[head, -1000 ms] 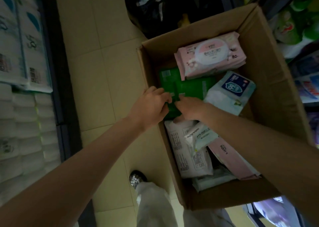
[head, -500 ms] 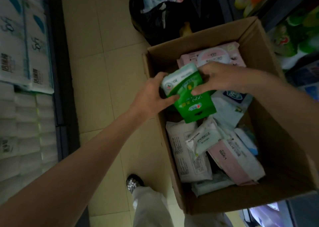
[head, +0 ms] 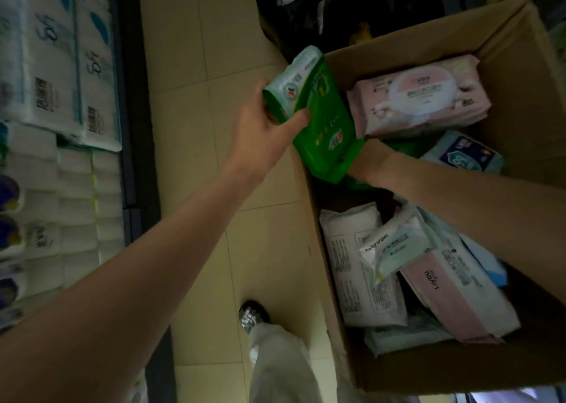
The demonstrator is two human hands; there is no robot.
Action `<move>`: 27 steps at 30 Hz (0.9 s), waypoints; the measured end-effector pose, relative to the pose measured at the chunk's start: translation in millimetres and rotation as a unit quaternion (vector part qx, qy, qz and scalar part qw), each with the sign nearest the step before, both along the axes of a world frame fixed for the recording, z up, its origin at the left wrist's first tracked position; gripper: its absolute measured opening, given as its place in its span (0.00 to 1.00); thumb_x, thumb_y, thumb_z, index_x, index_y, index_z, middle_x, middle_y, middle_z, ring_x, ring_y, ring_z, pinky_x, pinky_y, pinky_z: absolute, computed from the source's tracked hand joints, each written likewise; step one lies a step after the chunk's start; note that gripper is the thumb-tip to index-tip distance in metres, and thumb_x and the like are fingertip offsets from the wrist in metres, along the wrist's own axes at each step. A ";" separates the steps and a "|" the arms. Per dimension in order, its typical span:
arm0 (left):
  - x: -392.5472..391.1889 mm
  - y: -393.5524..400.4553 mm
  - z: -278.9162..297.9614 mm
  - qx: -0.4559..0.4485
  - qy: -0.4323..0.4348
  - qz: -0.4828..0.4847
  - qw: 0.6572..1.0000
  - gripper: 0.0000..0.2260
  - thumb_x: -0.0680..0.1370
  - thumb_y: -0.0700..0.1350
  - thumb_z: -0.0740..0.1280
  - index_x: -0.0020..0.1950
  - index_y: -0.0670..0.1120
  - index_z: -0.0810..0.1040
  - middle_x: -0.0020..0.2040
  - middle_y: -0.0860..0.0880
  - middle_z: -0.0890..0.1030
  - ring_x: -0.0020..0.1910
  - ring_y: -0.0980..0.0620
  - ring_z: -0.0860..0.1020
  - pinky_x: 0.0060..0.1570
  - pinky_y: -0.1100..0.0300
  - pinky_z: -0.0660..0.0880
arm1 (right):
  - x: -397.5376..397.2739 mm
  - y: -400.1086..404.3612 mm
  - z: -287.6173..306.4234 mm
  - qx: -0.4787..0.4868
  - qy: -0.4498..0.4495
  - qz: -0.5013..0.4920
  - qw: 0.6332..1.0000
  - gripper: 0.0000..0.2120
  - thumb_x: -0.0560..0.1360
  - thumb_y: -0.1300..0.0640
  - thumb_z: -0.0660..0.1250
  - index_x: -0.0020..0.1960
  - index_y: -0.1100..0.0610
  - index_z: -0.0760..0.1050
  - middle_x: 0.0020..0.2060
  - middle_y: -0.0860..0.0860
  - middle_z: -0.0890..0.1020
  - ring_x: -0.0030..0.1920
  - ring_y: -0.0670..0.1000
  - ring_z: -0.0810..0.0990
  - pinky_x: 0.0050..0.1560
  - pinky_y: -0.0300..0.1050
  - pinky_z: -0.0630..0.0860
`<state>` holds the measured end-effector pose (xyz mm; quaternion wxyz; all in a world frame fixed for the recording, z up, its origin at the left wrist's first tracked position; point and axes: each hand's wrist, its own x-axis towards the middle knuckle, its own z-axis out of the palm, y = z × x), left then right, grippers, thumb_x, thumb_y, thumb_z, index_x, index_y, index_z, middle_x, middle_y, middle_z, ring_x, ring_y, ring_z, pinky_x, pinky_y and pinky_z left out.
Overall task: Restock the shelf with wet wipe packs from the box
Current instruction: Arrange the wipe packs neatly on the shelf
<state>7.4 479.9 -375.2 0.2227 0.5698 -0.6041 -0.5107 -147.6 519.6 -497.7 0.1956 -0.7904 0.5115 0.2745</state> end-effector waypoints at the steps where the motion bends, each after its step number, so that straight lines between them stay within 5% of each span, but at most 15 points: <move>1: 1.7 2.2 0.1 0.009 0.005 0.005 1.000 0.17 0.74 0.38 0.69 0.61 0.40 0.70 0.47 0.56 0.76 0.43 0.65 0.76 0.39 0.75 0.75 | 0.7 3.9 -2.0 0.002 0.025 0.033 0.999 0.16 0.80 0.61 0.56 0.67 0.56 0.68 0.65 0.54 0.73 0.65 0.55 0.71 0.60 0.48 0.72; 4: 4.7 6.3 5.1 0.023 0.011 0.021 0.999 0.17 0.74 0.38 0.69 0.61 0.41 0.70 0.47 0.55 0.76 0.42 0.66 0.76 0.39 0.76 0.75 | -5.0 8.4 23.3 0.048 0.099 0.042 0.993 0.12 0.79 0.60 0.59 0.61 0.58 0.73 0.59 0.54 0.77 0.59 0.55 0.76 0.53 0.45 0.74; 8: 8.4 6.1 30.6 0.022 0.017 0.049 0.998 0.14 0.74 0.38 0.68 0.58 0.44 0.70 0.45 0.56 0.76 0.40 0.64 0.74 0.35 0.77 0.73 | -32.4 -20.5 100.5 -0.032 -0.025 -0.056 0.998 0.17 0.75 0.60 0.66 0.63 0.60 0.72 0.66 0.59 0.67 0.60 0.60 0.73 0.50 0.48 0.73; 11: 24.3 -0.7 61.6 0.049 0.035 0.141 0.988 0.14 0.74 0.38 0.67 0.57 0.46 0.70 0.44 0.54 0.76 0.43 0.58 0.77 0.42 0.66 0.77 | -43.2 -48.5 186.6 -0.083 -0.154 -0.173 0.969 0.10 0.71 0.57 0.71 0.51 0.58 0.77 0.49 0.54 0.75 0.53 0.57 0.76 0.45 0.46 0.74; 14: 50.4 -10.8 95.5 0.106 0.067 0.199 0.972 0.16 0.74 0.37 0.67 0.61 0.43 0.69 0.53 0.44 0.78 0.50 0.48 0.78 0.46 0.56 0.77 | -27.2 -67.6 269.0 -0.116 -0.420 -0.309 0.845 0.08 0.70 0.61 0.72 0.47 0.57 0.74 0.37 0.50 0.75 0.41 0.48 0.77 0.37 0.34 0.74; 16: 71.9 -16.5 124.3 0.139 0.112 0.212 0.961 0.17 0.75 0.37 0.66 0.62 0.44 0.69 0.55 0.44 0.79 0.47 0.48 0.79 0.41 0.61 0.77 | 3.5 -72.6 318.0 -0.123 -0.558 -0.328 0.753 0.10 0.68 0.59 0.74 0.42 0.52 0.73 0.36 0.51 0.76 0.39 0.48 0.77 0.41 0.40 0.76; 19: 109.5 -25.8 177.5 0.140 0.204 0.238 0.939 0.13 0.77 0.39 0.64 0.61 0.46 0.70 0.52 0.47 0.79 0.41 0.52 0.79 0.34 0.65 0.76 | 58.1 -79.4 363.9 -0.077 -0.654 -0.311 0.685 0.06 0.66 0.50 0.74 0.38 0.48 0.77 0.39 0.51 0.80 0.44 0.49 0.80 0.53 0.48 0.75; 21: 141.0 -31.3 216.7 0.120 0.257 0.238 0.929 0.09 0.78 0.40 0.62 0.56 0.49 0.72 0.47 0.49 0.80 0.40 0.55 0.79 0.34 0.65 0.77 | 97.0 -79.6 388.8 -0.046 -0.681 -0.300 0.666 0.07 0.69 0.49 0.69 0.40 0.53 0.79 0.37 0.47 0.81 0.42 0.43 0.78 0.50 0.41 0.72; 23: 177.9 -32.7 256.7 0.082 0.293 0.228 0.925 0.07 0.78 0.40 0.61 0.51 0.52 0.73 0.41 0.52 0.82 0.36 0.57 0.81 0.36 0.65 0.78 | 132.3 -81.8 412.5 -0.118 -0.685 -0.273 0.665 0.06 0.67 0.53 0.69 0.43 0.52 0.79 0.38 0.48 0.79 0.41 0.41 0.76 0.49 0.38 0.71; 27: 264.4 -26.5 341.7 -0.004 0.338 0.216 0.916 0.09 0.78 0.38 0.60 0.50 0.52 0.74 0.39 0.54 0.84 0.34 0.56 0.82 0.37 0.64 0.79 | 206.6 -91.7 486.1 -0.212 -0.649 -0.189 0.706 0.33 0.64 0.56 0.75 0.61 0.34 0.65 0.59 0.52 0.71 0.57 0.45 0.73 0.61 0.41 0.70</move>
